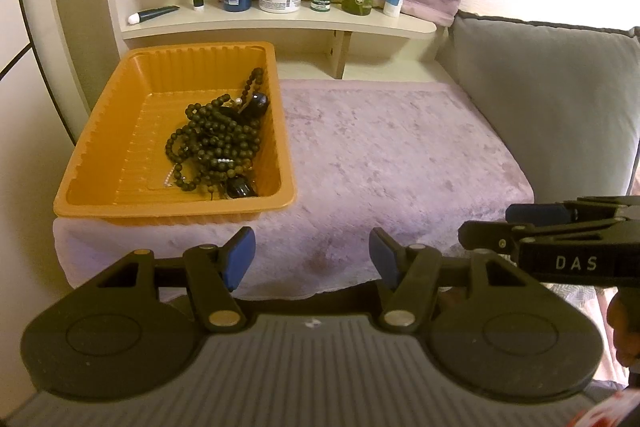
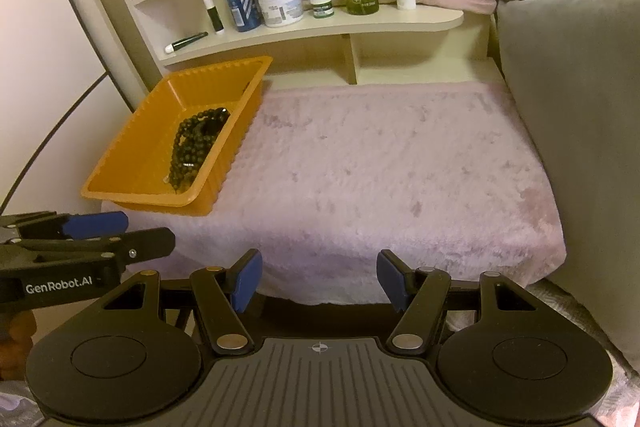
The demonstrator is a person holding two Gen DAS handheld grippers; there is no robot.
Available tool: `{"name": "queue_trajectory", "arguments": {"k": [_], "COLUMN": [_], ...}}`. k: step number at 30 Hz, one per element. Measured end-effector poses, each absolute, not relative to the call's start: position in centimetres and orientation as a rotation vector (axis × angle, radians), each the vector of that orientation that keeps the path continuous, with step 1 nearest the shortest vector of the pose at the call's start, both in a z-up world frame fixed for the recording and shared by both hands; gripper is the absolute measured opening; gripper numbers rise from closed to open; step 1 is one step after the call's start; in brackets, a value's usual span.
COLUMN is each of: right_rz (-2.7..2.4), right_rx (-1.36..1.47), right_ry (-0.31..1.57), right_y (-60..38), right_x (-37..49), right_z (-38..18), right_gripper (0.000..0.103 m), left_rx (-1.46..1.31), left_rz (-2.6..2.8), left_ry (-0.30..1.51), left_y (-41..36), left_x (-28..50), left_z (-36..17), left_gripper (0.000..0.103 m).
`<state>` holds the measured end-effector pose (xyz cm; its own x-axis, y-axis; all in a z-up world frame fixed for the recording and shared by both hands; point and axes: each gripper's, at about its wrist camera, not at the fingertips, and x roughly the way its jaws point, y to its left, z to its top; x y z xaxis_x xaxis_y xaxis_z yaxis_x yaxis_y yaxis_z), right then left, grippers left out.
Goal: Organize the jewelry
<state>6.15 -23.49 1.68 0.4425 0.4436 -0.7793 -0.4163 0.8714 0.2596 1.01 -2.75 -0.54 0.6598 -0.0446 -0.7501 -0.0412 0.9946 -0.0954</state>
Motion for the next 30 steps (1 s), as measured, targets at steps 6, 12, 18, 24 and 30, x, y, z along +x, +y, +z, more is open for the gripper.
{"name": "queue_trajectory", "arguments": {"k": [6,12,18,24,30], "right_rz": [0.543,0.543,0.542,0.542,0.542], "right_rx": [0.031,0.032,0.035,0.034,0.034], "right_ry": [0.978,0.979,0.977,0.976,0.975], "right_y": [-23.44,-23.29,-23.25,-23.21,-23.12], "right_x": [6.23,6.17,6.17,6.15,6.08], "right_z": [1.76,1.78,1.75,1.73,1.72], "right_gripper": [0.064,0.064,0.064,0.064,0.064], "left_rx": [-0.104,-0.106,-0.105,-0.105,-0.105], "left_rz": [-0.008,-0.006,-0.005,-0.005,-0.006], "left_ry": [0.849,0.847,0.845,0.845,0.843], "left_y": [-2.94,-2.87,-2.79,-2.79,-2.8], "left_x": [0.95,1.01,0.96,0.97,1.0], "left_z": [-0.56,-0.51,-0.46,-0.47,-0.42], "left_gripper": [0.061,0.061,0.061,0.061,0.061]}}
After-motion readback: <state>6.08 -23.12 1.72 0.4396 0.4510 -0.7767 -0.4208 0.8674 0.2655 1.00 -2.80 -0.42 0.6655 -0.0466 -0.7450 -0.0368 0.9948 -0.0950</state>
